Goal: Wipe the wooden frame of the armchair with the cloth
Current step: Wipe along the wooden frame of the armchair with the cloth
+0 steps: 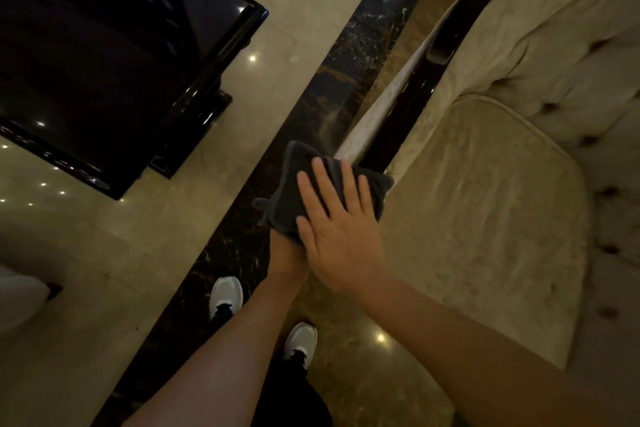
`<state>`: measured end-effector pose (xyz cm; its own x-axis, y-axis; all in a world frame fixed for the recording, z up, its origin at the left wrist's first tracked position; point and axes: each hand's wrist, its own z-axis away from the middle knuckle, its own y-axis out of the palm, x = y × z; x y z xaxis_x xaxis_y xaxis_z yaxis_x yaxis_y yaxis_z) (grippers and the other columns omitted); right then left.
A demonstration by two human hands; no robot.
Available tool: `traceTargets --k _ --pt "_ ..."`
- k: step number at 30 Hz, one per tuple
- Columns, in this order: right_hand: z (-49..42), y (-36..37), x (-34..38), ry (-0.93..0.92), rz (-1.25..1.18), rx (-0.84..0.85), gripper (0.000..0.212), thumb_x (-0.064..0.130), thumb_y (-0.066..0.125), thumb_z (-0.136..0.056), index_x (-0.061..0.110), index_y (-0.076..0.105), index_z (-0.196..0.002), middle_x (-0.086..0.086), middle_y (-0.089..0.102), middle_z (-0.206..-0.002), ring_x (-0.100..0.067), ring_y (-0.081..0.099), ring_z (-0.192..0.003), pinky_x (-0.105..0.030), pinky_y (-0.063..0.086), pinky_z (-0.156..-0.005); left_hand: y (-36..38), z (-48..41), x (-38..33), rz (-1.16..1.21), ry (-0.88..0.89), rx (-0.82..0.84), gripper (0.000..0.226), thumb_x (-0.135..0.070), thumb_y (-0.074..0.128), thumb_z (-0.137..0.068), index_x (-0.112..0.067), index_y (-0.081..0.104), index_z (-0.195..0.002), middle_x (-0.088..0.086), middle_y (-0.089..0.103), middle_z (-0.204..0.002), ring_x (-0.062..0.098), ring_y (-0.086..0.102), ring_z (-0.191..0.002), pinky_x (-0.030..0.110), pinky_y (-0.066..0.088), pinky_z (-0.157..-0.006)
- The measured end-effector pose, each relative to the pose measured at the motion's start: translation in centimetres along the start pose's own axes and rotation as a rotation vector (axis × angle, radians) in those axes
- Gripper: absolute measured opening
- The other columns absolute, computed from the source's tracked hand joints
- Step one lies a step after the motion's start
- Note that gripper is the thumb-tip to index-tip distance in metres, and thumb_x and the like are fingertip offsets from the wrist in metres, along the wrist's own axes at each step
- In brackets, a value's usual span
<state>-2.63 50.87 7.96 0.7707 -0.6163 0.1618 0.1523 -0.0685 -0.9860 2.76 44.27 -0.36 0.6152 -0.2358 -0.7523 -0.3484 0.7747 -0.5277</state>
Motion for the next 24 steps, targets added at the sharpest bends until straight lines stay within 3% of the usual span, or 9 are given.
traceTargets --k 2,3,4,6,8,12,17,21,24 --pt "-2.6 -1.1 -0.7 -0.170 0.057 0.075 0.052 0.041 0.035 -0.107 0.020 0.037 -0.155 -0.008 0.027 -0.166 -0.037 0.009 -0.154 -0.054 0.007 -0.124 0.1 0.2 -0.2 -0.001 0.064 -0.058 0.080 -0.018 0.036 -0.104 -0.005 -0.031 -0.146 0.008 0.007 -0.165 0.014 0.012 -0.150 0.025 0.015 -0.121" --pt "-4.1 -1.6 -1.4 -0.254 0.084 0.126 0.050 0.043 0.034 -0.107 0.022 0.044 -0.150 -0.008 0.033 -0.163 -0.039 0.016 -0.152 -0.054 0.010 -0.124 -0.1 0.2 -0.3 -0.075 0.106 -0.037 0.082 -0.029 0.033 -0.105 -0.011 -0.038 -0.143 0.011 0.003 -0.166 0.024 0.007 -0.152 0.035 0.012 -0.123" --pt "-5.6 -2.0 -2.2 -0.317 0.099 0.170 0.047 0.045 0.034 -0.106 0.025 0.052 -0.144 -0.008 0.043 -0.157 -0.040 0.028 -0.147 -0.054 0.014 -0.122 -0.7 0.3 -0.7 -0.109 0.089 0.018 0.083 -0.041 0.035 -0.102 -0.011 -0.025 -0.150 0.015 0.008 -0.166 0.029 0.013 -0.151 0.035 0.012 -0.122" --pt "-7.7 -2.6 -4.0 -0.377 0.133 0.198 0.043 0.045 0.030 -0.106 0.026 0.061 -0.129 -0.008 0.062 -0.131 -0.036 0.052 -0.122 -0.053 0.022 -0.117 -1.9 0.2 -1.5 0.060 0.031 0.054 0.094 -0.054 0.063 -0.084 -0.007 0.020 -0.154 0.013 0.036 -0.155 0.023 0.037 -0.138 0.016 0.023 -0.111" --pt "-8.4 -3.6 -6.1 -0.392 0.207 0.173 0.045 0.045 0.026 -0.107 0.023 0.062 -0.122 -0.005 0.068 -0.109 -0.031 0.058 -0.103 -0.052 0.022 -0.118 -2.5 0.6 -2.0 0.162 0.126 -0.072 0.101 -0.047 0.086 -0.066 -0.010 0.036 -0.146 0.003 0.048 -0.142 0.012 0.048 -0.125 0.012 0.036 -0.104" --pt "-8.9 -5.3 -10.5 -0.519 0.315 0.086 0.037 0.037 0.037 -0.104 0.014 0.066 -0.103 -0.010 0.066 -0.097 -0.035 0.055 -0.098 -0.052 0.022 -0.120 -3.4 1.7 -3.9 0.073 0.196 -0.161 0.105 -0.058 0.085 -0.058 -0.011 0.040 -0.141 0.006 0.049 -0.137 0.017 0.050 -0.125 0.032 0.052 -0.098" --pt "-11.4 -6.9 -14.6 -0.438 0.281 -0.098 0.032 0.028 0.045 -0.095 0.006 0.068 -0.095 -0.018 0.066 -0.104 -0.040 0.058 -0.103 -0.055 0.027 -0.117 -4.0 0.3 -6.6 -0.381 0.433 -0.214 0.103 -0.063 0.074 -0.063 -0.005 0.043 -0.143 0.017 0.049 -0.143 0.035 0.048 -0.132 0.052 0.045 -0.104" --pt "-8.5 -4.2 -12.9 -0.321 0.166 -0.197 0.029 0.031 0.052 -0.094 0.008 0.068 -0.100 -0.018 0.064 -0.117 -0.041 0.050 -0.123 -0.059 0.022 -0.119 -3.4 -1.3 -9.7 -0.606 0.312 -0.112 0.105 -0.075 0.062 -0.070 -0.006 0.039 -0.146 0.016 0.049 -0.146 0.034 0.044 -0.136 0.050 0.036 -0.112" --pt "-7.0 -2.4 -12.7 -0.547 0.193 -0.149 0.028 0.031 0.057 -0.095 0.009 0.072 -0.104 -0.014 0.069 -0.116 -0.041 0.054 -0.121 -0.056 0.024 -0.120 -2.8 -1.6 -10.8 -0.655 0.240 -0.112 0.099 -0.070 0.058 -0.075 -0.009 0.034 -0.149 0.013 0.050 -0.143 0.032 0.047 -0.130 0.049 0.041 -0.105"
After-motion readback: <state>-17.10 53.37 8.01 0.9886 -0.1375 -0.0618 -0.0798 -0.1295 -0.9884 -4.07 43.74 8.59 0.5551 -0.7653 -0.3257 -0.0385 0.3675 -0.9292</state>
